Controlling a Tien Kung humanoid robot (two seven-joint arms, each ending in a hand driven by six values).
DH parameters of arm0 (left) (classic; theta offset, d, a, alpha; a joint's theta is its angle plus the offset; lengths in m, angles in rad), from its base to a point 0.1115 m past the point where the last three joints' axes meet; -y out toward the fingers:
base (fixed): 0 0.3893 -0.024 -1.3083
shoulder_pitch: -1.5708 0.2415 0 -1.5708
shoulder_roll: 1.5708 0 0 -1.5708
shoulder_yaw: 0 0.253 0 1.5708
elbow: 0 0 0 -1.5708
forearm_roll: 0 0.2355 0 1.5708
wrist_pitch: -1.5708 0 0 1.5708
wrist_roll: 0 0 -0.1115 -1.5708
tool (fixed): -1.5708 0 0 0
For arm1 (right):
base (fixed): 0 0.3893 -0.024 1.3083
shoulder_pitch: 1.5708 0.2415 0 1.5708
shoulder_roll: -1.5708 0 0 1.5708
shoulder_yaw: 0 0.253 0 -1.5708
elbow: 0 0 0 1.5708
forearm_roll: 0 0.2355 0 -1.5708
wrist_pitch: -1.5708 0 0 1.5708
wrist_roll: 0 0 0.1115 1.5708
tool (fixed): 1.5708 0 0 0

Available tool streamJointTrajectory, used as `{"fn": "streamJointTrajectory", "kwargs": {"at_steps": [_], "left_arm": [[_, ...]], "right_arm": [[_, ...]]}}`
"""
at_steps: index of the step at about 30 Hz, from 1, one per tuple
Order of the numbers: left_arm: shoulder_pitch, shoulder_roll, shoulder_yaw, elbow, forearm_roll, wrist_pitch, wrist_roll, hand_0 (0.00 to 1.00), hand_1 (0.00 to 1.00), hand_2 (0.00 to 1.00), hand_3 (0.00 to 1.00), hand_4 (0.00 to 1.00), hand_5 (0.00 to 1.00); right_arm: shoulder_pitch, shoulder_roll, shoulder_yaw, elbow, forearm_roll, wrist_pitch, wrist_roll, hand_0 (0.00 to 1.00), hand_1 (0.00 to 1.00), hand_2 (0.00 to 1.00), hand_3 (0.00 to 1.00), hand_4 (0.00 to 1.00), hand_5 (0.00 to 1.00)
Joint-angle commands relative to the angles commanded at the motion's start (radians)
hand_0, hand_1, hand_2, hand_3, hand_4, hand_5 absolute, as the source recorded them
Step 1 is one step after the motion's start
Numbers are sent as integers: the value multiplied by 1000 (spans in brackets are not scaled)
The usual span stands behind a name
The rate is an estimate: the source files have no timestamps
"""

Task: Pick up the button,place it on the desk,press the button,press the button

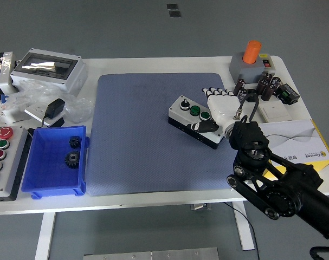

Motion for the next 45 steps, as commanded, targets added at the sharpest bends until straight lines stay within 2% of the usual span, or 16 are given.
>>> {"fn": "streamJointTrajectory", "kwargs": {"at_steps": [6, 8, 12, 15, 16, 21, 22, 27, 28, 33, 34, 39, 40, 45], "left_arm": [[-1, 0, -2, 0, 3, -2, -2, 695, 701, 604, 666, 700, 259], [-1, 0, -4, 0, 4, -3, -3, 695, 701, 604, 666, 700, 259], [-3, 0, -6, 0, 8, -5, -5, 695, 701, 605, 665, 700, 258], [-4, -2, -7, 0, 11, -7, -7, 695, 701, 605, 665, 700, 258], [-6, -2, -8, 0, 11, -7, -8, 695, 701, 606, 667, 699, 255], [-10, -3, -10, 0, 14, -10, -14, 695, 701, 606, 667, 699, 255], [-10, -3, -10, 0, 14, -11, -15, 695, 700, 606, 668, 700, 257], [-10, -3, -12, 0, 15, -11, -17, 695, 700, 606, 668, 700, 257], [-9, -3, -11, 0, 14, -11, -18, 695, 700, 607, 669, 702, 257], [-10, -4, -11, 0, 13, -10, -23, 695, 700, 607, 669, 702, 257], [-10, -4, -11, 0, 12, -9, -24, 695, 699, 608, 670, 704, 260], [-10, -4, -10, 0, 9, -8, -28, 695, 699, 608, 670, 704, 260], [-10, -3, -9, 0, 8, -7, -29, 695, 700, 608, 674, 708, 263], [-11, -3, -4, 0, 3, -5, -33, 695, 700, 608, 674, 708, 263]], "right_arm": [[12, 17, -18, -54, 6, -10, -3, 998, 998, 998, 998, 998, 601], [16, 20, -28, -68, 7, -27, -4, 998, 998, 998, 998, 998, 601], [24, 25, -52, -93, 10, -92, -3, 976, 998, 998, 998, 998, 598], [29, 29, -68, -108, 16, -116, -6, 976, 998, 998, 998, 998, 598], [31, 31, -77, -116, 20, -118, -7, 546, 760, 781, 984, 998, 472], [40, 40, -106, -155, 39, -115, -11, 546, 760, 781, 984, 998, 472], [41, 42, -109, -161, 42, -115, -11, 334, 633, 658, 817, 938, 381], [44, 46, -120, -176, 52, -141, -9, 334, 633, 658, 817, 938, 381], [44, 46, -122, -180, 53, -152, -8, 261, 540, 575, 768, 913, 358], [43, 52, -132, -195, 51, -200, -3, 261, 540, 575, 768, 913, 358], [42, 53, -133, -197, 49, -205, -3, 162, 426, 474, 624, 853, 303], [42, 56, -139, -203, 41, -227, 6, 162, 426, 474, 624, 853, 303], [42, 57, -141, -204, 40, -232, 12, 103, 370, 413, 445, 742, 216], [42, 54, -148, -201, 45, -264, 48, 103, 370, 413, 445, 742, 216]]}}
